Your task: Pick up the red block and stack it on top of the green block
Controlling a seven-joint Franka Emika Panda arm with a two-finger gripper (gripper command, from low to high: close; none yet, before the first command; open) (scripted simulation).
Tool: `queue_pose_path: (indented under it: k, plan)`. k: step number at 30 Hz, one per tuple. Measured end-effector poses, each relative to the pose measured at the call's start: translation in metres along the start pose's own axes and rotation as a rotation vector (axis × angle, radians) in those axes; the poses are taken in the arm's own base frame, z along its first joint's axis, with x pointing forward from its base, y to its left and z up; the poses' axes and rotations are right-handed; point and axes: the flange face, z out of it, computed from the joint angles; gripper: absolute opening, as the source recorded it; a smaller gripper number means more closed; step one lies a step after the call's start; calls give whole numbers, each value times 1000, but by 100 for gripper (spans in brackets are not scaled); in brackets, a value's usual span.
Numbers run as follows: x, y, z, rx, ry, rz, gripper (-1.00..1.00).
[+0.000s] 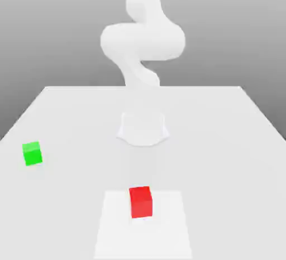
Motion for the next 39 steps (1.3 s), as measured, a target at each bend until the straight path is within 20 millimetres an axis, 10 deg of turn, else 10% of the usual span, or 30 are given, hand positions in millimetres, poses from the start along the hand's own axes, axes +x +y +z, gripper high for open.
queue_pose_path:
  k: [8,16,25,26,39]
  plan:
    - [-57,66,188,-181,-245,-45,0]
    - [-171,181,314,-409,-471,-121,0]
    - [-235,250,378,-483,-533,-150,0]
    - [-238,253,381,-484,-533,-150,-100]
    - [-214,228,344,-483,-533,-150,-100]
